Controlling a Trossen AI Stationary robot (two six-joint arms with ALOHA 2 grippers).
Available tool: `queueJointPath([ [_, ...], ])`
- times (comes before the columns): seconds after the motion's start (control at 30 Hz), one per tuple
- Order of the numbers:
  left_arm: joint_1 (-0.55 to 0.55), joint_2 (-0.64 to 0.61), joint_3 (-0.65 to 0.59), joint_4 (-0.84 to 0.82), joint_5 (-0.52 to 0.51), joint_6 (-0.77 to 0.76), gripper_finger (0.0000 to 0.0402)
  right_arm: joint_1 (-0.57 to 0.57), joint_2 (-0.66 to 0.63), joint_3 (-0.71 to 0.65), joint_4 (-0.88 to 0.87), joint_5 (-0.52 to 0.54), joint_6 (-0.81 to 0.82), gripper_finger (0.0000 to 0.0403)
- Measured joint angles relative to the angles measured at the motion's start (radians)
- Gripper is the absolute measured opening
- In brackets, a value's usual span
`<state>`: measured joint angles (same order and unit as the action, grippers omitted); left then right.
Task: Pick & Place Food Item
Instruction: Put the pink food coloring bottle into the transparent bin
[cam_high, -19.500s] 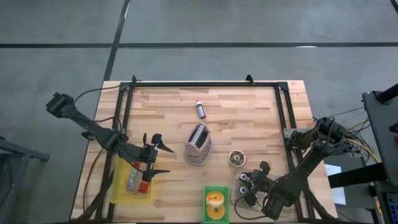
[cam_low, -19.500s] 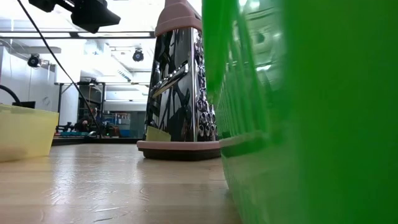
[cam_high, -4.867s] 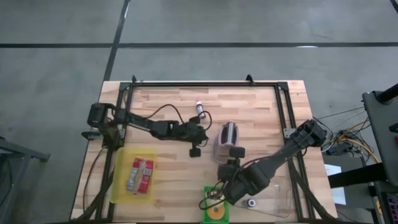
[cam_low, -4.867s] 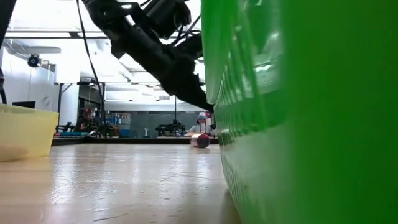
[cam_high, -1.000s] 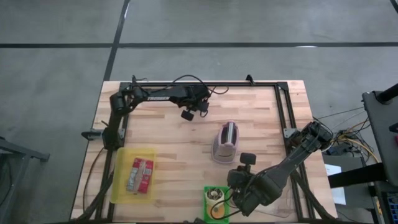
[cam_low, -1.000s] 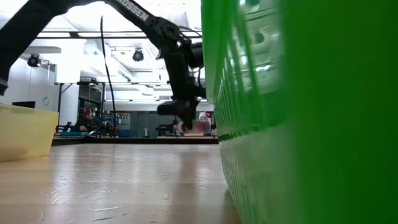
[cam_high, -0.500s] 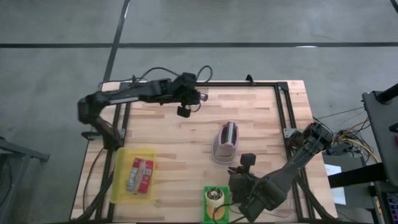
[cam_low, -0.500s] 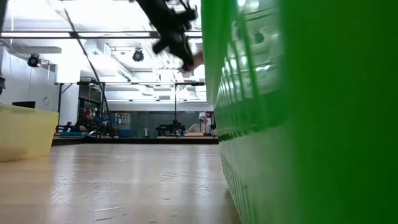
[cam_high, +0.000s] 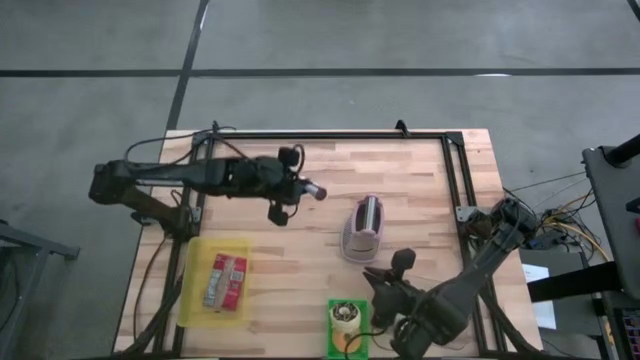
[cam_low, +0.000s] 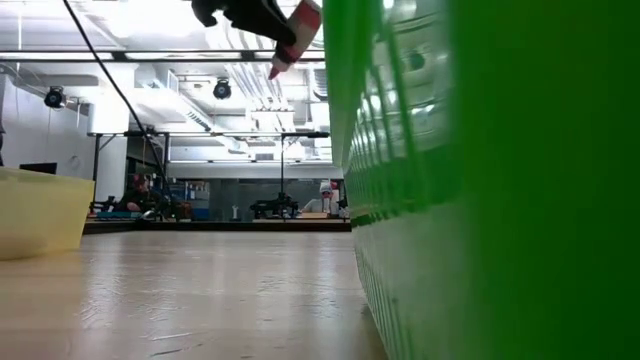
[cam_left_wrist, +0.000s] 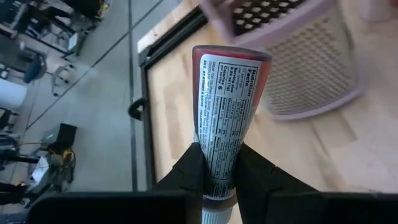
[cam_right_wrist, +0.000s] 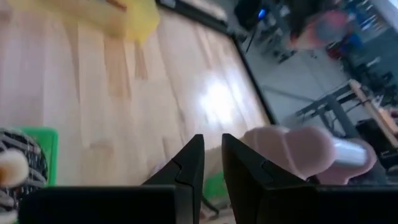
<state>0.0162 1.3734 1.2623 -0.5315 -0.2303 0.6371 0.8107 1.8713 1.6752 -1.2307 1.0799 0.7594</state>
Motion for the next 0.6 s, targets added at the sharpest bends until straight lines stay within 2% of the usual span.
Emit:
queueJointPath([
  [0.1,-0.051,0.002,-0.030,0.000,-0.041,-0.028,0.0056,0.007,0.000,0.000,0.045,0.057,-0.004,0.0054],
  [0.23,-0.121,0.041,-0.041,0.000,-0.124,-0.039,0.0056,-0.012,-0.002,0.000,0.118,0.064,-0.036,0.0082],
  [0.37,-0.176,0.082,-0.042,0.001,-0.196,-0.041,0.0056,-0.044,-0.004,0.000,0.219,0.056,-0.142,0.0126],
  [0.47,-0.204,0.102,-0.042,0.000,-0.222,-0.054,0.0056,-0.070,-0.004,0.000,0.307,-0.001,-0.227,0.0164],
  [0.6,-0.240,0.110,-0.042,-0.001,-0.245,-0.075,0.0056,-0.088,-0.004,0.000,0.341,-0.009,-0.266,0.0215],
])
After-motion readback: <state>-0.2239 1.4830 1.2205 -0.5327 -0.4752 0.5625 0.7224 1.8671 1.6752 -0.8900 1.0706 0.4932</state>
